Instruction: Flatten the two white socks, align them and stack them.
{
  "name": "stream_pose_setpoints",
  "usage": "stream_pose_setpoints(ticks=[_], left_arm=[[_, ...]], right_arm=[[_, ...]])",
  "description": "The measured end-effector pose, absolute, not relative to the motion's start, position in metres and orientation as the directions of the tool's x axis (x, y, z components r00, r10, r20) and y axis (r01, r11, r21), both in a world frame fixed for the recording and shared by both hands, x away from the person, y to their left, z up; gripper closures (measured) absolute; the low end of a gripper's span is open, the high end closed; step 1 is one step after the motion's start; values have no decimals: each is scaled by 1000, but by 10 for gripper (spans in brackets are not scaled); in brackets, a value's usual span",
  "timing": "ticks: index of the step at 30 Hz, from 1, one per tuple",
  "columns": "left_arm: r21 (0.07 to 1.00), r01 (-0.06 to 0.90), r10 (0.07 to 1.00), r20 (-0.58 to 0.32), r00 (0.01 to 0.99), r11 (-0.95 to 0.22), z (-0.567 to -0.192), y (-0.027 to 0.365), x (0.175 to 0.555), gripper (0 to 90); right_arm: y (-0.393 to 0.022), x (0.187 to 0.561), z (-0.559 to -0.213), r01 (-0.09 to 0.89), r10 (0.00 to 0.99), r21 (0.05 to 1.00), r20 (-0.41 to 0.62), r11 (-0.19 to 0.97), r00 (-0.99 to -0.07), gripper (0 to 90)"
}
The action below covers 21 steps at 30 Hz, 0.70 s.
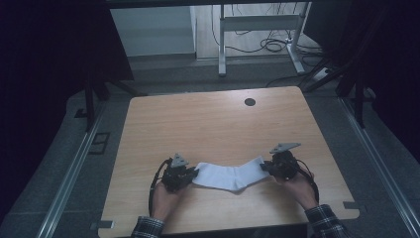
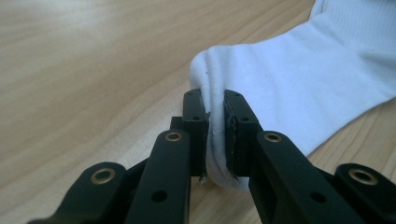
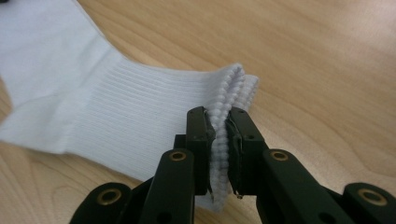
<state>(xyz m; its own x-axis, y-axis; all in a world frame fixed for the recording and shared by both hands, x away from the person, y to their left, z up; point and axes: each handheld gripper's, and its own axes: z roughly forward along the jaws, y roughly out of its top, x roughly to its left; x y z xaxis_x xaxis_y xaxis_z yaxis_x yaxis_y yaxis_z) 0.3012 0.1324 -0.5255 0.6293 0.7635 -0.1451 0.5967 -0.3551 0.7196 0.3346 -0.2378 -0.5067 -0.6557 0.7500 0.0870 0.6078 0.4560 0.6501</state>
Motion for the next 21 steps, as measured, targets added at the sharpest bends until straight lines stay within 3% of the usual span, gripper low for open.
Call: stream_pose_setpoints(ticks=[21], left_arm=[[763, 544, 796, -66, 601, -348, -485, 139, 347, 804]], right_arm=[[-227, 374, -469, 567, 771, 707, 49, 423, -635, 787]])
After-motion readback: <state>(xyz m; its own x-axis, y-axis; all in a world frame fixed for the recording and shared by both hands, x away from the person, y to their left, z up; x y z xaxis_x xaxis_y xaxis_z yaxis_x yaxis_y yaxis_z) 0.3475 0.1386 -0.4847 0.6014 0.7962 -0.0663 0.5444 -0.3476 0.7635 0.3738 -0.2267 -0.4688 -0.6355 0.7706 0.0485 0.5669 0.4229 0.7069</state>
